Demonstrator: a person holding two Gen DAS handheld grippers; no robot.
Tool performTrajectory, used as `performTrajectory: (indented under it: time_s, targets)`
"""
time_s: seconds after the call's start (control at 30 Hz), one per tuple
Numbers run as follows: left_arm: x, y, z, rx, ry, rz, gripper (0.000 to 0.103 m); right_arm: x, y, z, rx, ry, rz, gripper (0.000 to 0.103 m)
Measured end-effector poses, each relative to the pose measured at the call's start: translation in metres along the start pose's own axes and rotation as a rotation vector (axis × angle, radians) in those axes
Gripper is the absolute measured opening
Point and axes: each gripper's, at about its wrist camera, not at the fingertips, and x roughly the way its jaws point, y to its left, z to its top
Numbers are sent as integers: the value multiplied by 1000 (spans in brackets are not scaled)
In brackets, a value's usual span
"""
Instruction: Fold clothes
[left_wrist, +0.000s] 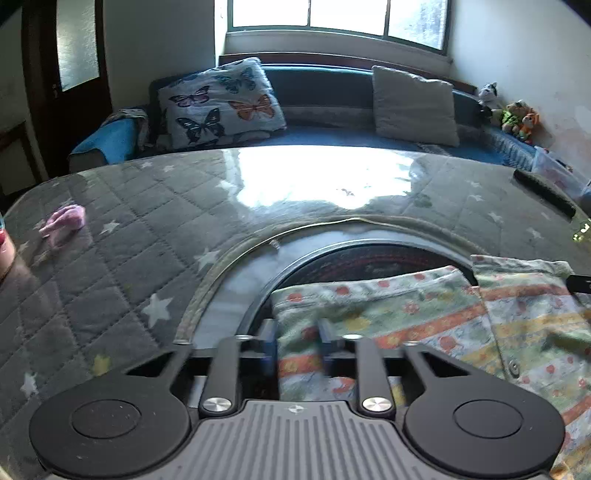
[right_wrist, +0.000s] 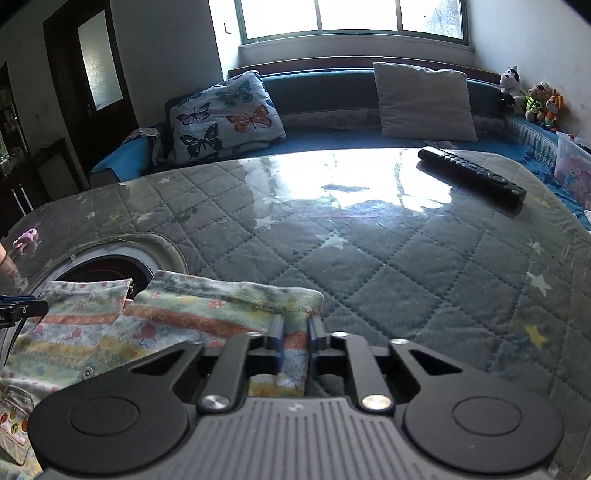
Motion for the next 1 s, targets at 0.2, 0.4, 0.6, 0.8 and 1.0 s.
performTrajectory:
  time_s: [0.2,0.4,0.6,0.8,1.0]
  targets:
    - [1,-2,5,8,-37,33,3,5,9,5,-47,-28,-18,3]
    - [-2,-5,2,5,-29,43,6,-3,15,6,-77,-38,-34,12]
    - [-32,-21,-14,35,-28,-13,12,-41,40,-8,-142,-29,74,31]
    - [-65,-54,-47,131,-19,-107,12,-74,78,-54,-244,30,188,34]
    - [-84,-82,-77,200,-15,-174,12,-99,104,-92,-324,60,220,35]
